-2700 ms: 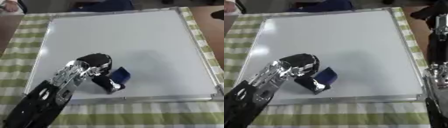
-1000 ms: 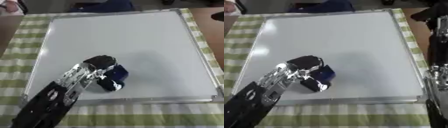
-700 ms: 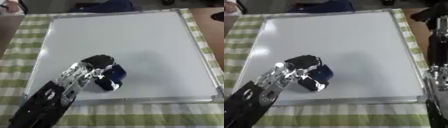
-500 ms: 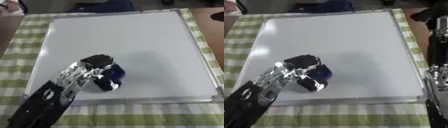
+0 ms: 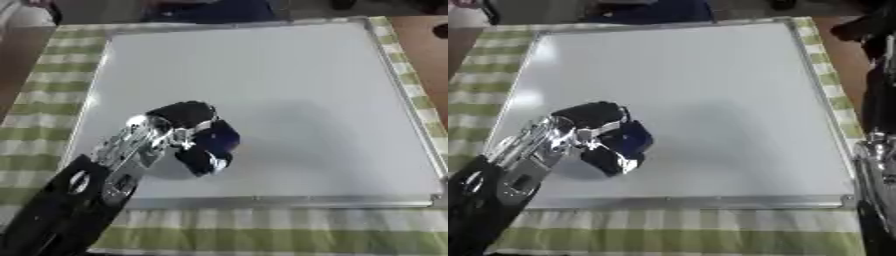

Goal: Wipe the whiteboard clean with a brush.

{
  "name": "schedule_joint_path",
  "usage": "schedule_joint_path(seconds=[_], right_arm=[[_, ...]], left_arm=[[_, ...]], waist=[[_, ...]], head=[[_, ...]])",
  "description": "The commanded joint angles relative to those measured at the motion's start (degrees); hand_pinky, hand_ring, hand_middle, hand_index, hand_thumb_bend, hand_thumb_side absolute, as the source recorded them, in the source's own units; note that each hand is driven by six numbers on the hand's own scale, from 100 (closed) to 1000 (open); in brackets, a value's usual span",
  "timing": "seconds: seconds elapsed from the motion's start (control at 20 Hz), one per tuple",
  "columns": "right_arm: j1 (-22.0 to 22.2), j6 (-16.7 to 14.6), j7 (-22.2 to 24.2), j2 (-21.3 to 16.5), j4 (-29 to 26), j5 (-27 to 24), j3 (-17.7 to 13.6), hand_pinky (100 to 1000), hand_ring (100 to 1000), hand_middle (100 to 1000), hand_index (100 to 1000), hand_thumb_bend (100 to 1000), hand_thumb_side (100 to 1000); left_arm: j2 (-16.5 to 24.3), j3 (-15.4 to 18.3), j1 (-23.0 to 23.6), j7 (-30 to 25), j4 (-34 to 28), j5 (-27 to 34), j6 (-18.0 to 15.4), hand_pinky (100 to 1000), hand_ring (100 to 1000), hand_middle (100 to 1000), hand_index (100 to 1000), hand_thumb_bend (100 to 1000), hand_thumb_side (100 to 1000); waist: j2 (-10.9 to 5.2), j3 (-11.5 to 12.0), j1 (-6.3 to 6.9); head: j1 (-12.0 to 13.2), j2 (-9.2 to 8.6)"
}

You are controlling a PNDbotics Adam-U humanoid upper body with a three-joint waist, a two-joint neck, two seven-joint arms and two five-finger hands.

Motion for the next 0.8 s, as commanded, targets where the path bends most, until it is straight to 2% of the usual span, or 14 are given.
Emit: schedule_joint_path(seconds=[0.05,0.3,0.65,0.8], right_arm=[[-0.6,-0.3,-0.1,-1.3,-1.1,-0.1,-0.2,699,618,492,499,100,920],[-0.7,-0.6,-0.4,-1.2,-1.1,0.1,-0.4,698,618,492,499,100,920],[-0.7,-1.0,-0.8,-1.1,-1.1,0.4,-0.6,698,618,491,498,100,917],[-0.7,-1.1,-0.9,-1.0,-1.1,0.5,-0.7,698,618,491,499,100,919]], left_arm=[[2.1,1.3,-0.6,-0.2,-1.8,0.9,0.6,433,551,372,100,171,445],[3.2,2.0,-0.3,-0.5,-2.7,1.8,1.3,426,545,362,100,157,451],[4.4,2.8,-0.3,-0.7,-3.6,2.4,2.1,424,543,354,100,133,441],[5.5,3.1,-0.2,-0.7,-3.9,2.4,2.1,426,545,354,100,154,446]], waist=[[-0.69,0.1,-0.40],[-0.29,0.3,-0.91],[0.14,0.4,-1.64],[0.14,0.4,-1.79]], head=[[1.2,-0.44],[2.8,-0.29],[2.5,-0.55],[2.2,-0.58]])
